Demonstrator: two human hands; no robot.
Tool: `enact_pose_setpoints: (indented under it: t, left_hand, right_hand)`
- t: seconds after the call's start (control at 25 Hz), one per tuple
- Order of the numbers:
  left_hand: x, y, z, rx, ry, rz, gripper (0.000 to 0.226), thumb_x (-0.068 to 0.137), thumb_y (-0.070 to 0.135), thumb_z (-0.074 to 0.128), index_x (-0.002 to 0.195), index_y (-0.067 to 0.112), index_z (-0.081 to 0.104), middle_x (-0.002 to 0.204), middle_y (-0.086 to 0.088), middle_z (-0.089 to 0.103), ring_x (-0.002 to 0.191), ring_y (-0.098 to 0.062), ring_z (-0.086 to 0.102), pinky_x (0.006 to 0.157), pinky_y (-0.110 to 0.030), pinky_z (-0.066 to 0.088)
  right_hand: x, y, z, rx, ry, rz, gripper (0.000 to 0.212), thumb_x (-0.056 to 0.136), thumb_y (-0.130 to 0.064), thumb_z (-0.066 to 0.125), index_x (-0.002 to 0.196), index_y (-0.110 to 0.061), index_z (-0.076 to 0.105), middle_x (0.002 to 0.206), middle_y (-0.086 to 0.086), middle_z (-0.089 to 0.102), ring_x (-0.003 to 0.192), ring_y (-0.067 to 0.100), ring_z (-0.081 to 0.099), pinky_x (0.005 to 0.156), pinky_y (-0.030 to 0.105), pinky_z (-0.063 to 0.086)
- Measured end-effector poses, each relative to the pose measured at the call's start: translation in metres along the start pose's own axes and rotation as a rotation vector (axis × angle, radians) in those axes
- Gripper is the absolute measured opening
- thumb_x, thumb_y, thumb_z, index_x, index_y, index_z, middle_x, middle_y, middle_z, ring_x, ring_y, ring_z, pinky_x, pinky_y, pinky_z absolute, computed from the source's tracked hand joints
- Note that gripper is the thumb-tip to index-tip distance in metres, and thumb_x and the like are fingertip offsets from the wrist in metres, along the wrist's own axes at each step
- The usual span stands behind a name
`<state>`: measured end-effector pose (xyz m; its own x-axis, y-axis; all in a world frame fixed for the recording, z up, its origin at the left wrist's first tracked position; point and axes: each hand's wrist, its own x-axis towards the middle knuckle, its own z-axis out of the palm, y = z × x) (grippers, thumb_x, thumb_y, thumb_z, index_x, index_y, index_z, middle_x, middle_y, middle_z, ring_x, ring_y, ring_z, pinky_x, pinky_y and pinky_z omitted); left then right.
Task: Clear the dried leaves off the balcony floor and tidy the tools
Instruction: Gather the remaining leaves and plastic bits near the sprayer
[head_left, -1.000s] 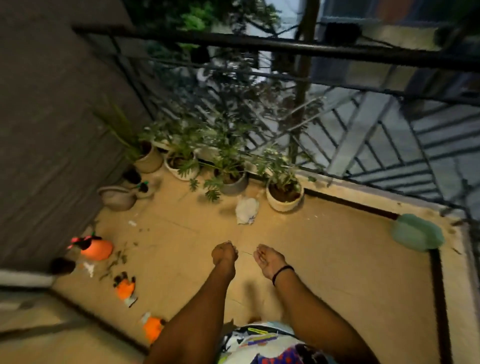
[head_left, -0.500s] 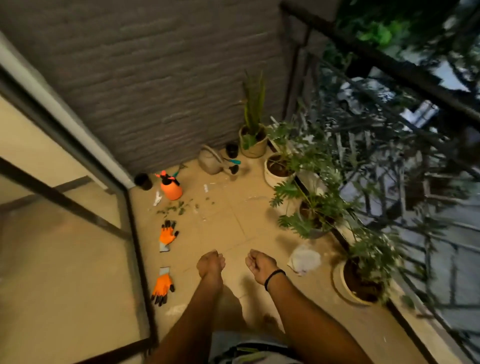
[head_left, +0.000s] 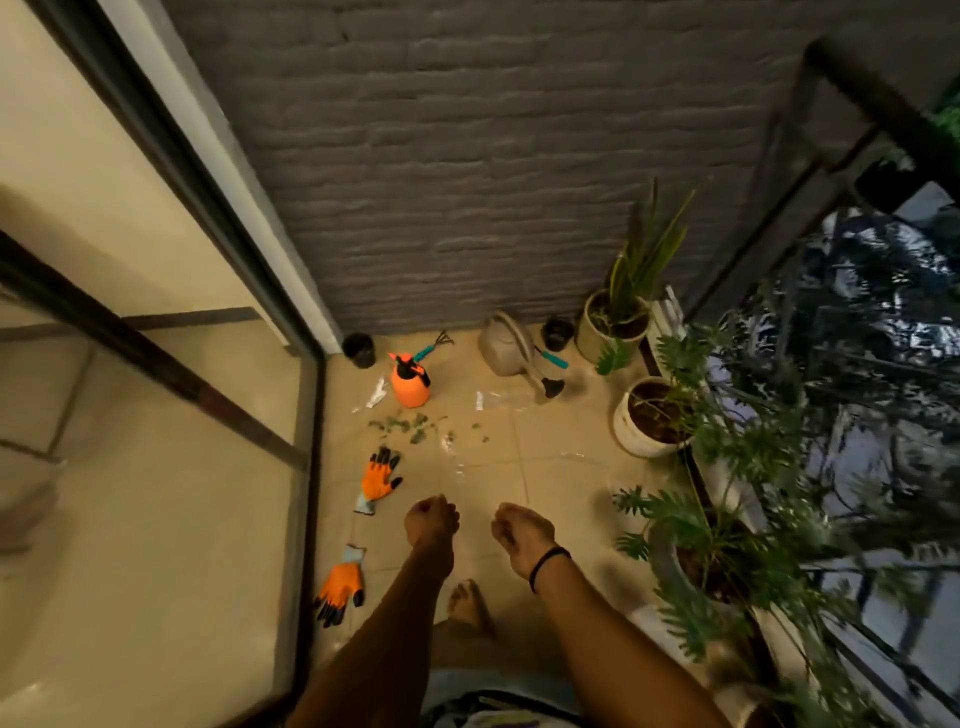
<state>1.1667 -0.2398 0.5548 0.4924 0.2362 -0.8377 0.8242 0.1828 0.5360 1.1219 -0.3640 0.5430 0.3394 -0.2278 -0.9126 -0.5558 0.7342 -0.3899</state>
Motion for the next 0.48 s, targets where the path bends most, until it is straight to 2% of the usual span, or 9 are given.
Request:
enact_pose_setpoints:
  t: [0.08,0.16,0.24,0.32,0.36,0.48]
  left_hand:
    - [0.018,0.022,0.007,-0.002,0.050,-0.020,0.017,0.100,0.012,0.054,0.086,0.006,0.061,0.084,-0.016,0.062,0.078,-0.026,0.059,0.067,-0.034,0.050]
    - [0.040,0.039,0.011,0.004,0.071,-0.026,0.017,0.099,0.014,0.055,0.091,0.002,0.064,0.084,-0.015,0.064,0.076,-0.026,0.059,0.065,-0.033,0.049]
    - [0.068,0.058,0.020,0.001,0.127,-0.037,0.017,0.099,0.016,0.057,0.097,0.001,0.066,0.086,-0.014,0.067,0.079,-0.026,0.063,0.069,-0.034,0.052]
    - [0.096,0.078,0.030,-0.005,0.157,-0.047,0.018,0.100,0.017,0.057,0.105,0.001,0.065,0.088,-0.014,0.068,0.080,-0.026,0.065,0.068,-0.034,0.054]
    - [0.114,0.084,0.037,-0.001,0.180,-0.035,0.019,0.100,0.018,0.057,0.106,0.001,0.064,0.089,-0.014,0.068,0.080,-0.026,0.065,0.067,-0.034,0.054]
    - [0.164,0.113,0.063,0.011,0.243,-0.047,0.015,0.102,0.020,0.056,0.105,0.008,0.063,0.091,-0.014,0.069,0.081,-0.026,0.066,0.071,-0.036,0.056]
  right_hand:
    - [0.014,-0.020,0.029,-0.133,0.010,-0.030,0.010,0.086,0.010,0.064,0.090,0.003,0.068,0.075,0.015,0.062,0.060,0.022,0.053,0.054,0.028,0.047]
    - [0.033,-0.041,0.056,-0.260,-0.038,-0.054,0.013,0.086,0.009,0.062,0.081,-0.002,0.067,0.067,0.010,0.056,0.051,0.017,0.046,0.046,0.023,0.041]
    - [0.059,-0.065,0.088,-0.421,-0.057,-0.069,0.021,0.086,0.006,0.057,0.071,-0.009,0.057,0.060,0.004,0.049,0.045,0.012,0.040,0.041,0.018,0.035]
    - [0.091,-0.089,0.114,-0.513,-0.081,-0.076,0.019,0.086,0.003,0.054,0.074,-0.010,0.050,0.055,-0.002,0.047,0.048,0.012,0.039,0.040,0.018,0.034]
    - [0.110,-0.100,0.126,-0.557,-0.085,-0.077,0.017,0.088,0.002,0.055,0.076,-0.010,0.051,0.056,-0.002,0.051,0.052,0.014,0.044,0.043,0.019,0.041]
    - [0.191,-0.123,0.162,-0.721,-0.047,-0.105,0.008,0.089,-0.008,0.062,0.087,-0.014,0.066,0.081,0.006,0.067,0.072,0.021,0.064,0.067,0.030,0.057]
